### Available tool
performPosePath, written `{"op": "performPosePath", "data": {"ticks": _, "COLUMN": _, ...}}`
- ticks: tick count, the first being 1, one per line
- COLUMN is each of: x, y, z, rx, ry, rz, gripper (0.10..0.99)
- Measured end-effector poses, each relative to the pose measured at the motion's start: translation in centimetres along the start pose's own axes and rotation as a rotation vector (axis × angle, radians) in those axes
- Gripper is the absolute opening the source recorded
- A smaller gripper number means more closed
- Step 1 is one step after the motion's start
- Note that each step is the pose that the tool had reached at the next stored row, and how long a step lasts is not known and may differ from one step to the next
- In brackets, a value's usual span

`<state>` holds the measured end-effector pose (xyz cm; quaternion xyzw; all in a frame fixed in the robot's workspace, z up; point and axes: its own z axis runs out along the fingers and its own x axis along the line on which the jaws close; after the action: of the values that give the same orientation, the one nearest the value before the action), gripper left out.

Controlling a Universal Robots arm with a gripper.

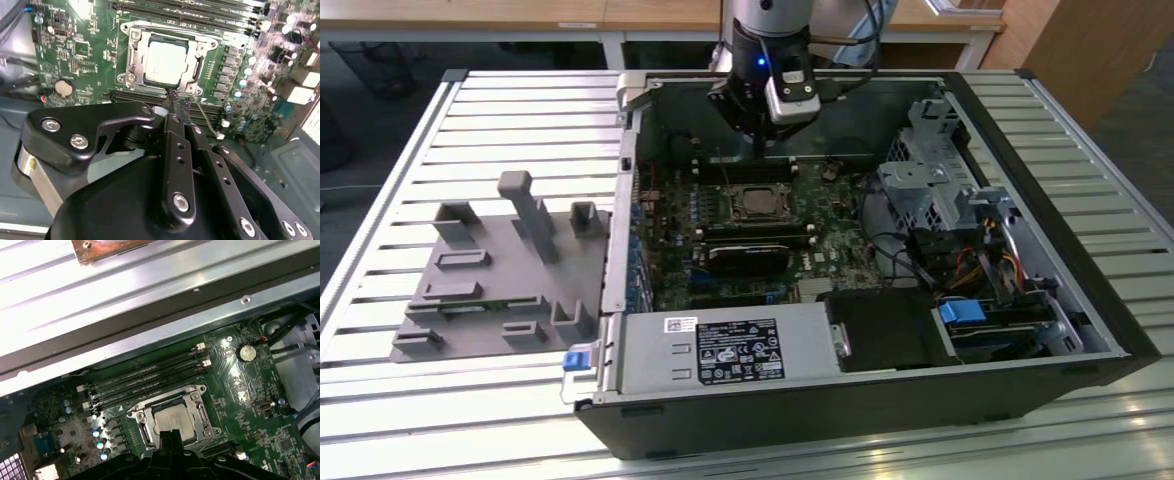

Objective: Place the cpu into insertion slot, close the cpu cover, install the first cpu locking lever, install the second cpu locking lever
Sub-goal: 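Install the first cpu locking lever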

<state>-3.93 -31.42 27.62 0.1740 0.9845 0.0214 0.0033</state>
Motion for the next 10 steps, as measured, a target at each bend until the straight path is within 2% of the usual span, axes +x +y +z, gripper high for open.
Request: {"op": "performPosePath", "data": {"ticks": 10, "x": 0.04, "y": -0.01, "z": 0.02, "rx": 0.0, "ry": 0.0043, "rz": -0.096, "gripper": 0.106}}
